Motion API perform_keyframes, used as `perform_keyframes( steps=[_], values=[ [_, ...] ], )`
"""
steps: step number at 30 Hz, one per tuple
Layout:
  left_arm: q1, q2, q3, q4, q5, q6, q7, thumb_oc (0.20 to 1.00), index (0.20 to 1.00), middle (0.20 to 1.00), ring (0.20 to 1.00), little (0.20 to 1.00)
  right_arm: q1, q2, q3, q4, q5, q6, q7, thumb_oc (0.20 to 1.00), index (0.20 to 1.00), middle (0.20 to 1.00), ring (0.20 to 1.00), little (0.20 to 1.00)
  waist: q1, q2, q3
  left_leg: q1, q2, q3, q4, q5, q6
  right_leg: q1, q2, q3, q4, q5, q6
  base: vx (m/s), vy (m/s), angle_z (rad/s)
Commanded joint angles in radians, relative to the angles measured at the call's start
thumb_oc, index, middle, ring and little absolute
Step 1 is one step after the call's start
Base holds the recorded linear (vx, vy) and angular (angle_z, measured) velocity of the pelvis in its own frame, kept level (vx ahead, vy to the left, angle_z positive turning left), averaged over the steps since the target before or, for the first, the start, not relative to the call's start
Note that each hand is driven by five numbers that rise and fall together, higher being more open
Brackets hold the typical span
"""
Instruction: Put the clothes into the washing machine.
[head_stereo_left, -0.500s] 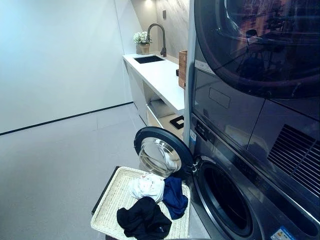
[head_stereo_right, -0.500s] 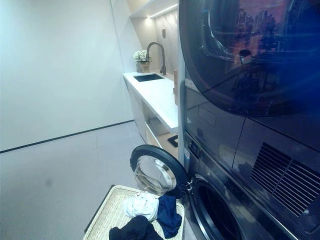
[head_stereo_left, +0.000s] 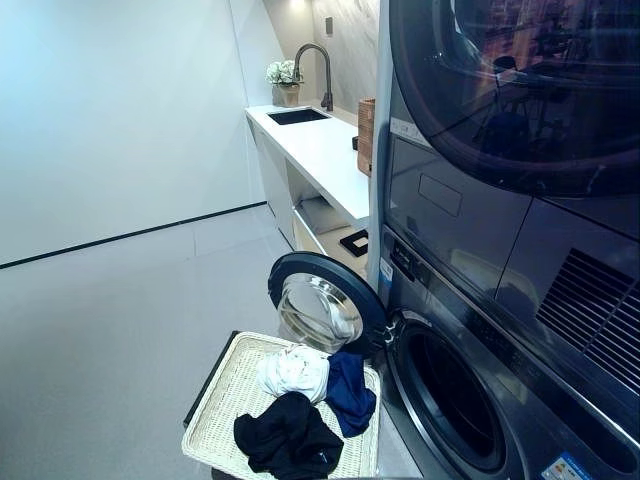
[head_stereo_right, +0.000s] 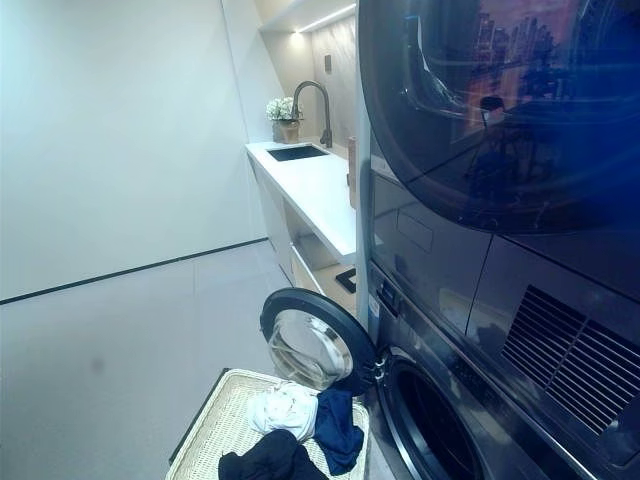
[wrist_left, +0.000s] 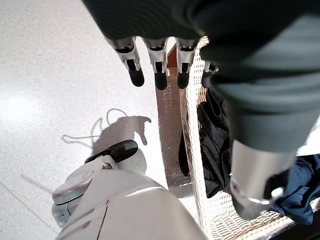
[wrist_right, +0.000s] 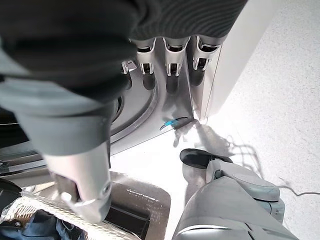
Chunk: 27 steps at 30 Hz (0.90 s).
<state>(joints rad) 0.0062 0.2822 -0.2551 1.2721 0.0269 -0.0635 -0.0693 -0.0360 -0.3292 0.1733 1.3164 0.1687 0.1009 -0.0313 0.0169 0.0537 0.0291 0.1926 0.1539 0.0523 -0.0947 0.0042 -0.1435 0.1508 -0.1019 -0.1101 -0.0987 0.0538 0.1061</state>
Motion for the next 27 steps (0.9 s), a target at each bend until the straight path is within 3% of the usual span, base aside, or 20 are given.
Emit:
perform_keyframes(
  steps=[1,21,25,27],
  values=[
    [-0.096,0.015,-0.013,0.020,0.010,-0.020,0.009,1.000,1.000,1.000,1.000,1.000,-0.087,0.022,0.007,0.063,-0.013,-0.011,-0.012,1.000,1.000,1.000,1.000,1.000,0.027,-0.055,0.053,0.026,-0.043,0.034,0.007,-0.043,0.049,0.012,-0.041,0.010,0.011,-0.027,0.038,0.00,0.000,0.00],
    [-0.088,0.017,0.005,0.012,-0.027,-0.032,0.035,1.000,1.000,1.000,1.000,1.000,-0.074,0.019,0.001,0.051,-0.006,-0.015,0.006,1.000,1.000,1.000,1.000,1.000,0.027,-0.061,0.067,0.009,-0.042,0.036,0.007,-0.033,0.048,-0.006,-0.036,0.015,0.011,-0.016,0.038,0.02,0.002,0.00],
    [-0.115,0.029,0.000,-0.016,-0.102,-0.072,0.078,1.000,1.000,1.000,1.000,1.000,-0.094,0.005,0.005,0.012,0.023,-0.024,0.011,1.000,1.000,1.000,1.000,1.000,0.024,-0.059,0.100,-0.020,-0.038,0.046,0.007,-0.023,0.051,-0.041,-0.037,0.017,0.014,-0.006,0.037,-0.01,0.002,-0.01],
    [-0.145,0.034,-0.004,-0.037,-0.155,-0.129,0.149,1.000,1.000,1.000,1.000,1.000,-0.114,0.001,0.018,-0.008,0.050,-0.039,0.004,1.000,1.000,1.000,1.000,1.000,0.025,-0.057,0.129,-0.054,-0.038,0.046,0.007,-0.015,0.054,-0.081,-0.039,0.017,0.016,0.003,0.036,-0.08,-0.009,-0.01]
  ],
)
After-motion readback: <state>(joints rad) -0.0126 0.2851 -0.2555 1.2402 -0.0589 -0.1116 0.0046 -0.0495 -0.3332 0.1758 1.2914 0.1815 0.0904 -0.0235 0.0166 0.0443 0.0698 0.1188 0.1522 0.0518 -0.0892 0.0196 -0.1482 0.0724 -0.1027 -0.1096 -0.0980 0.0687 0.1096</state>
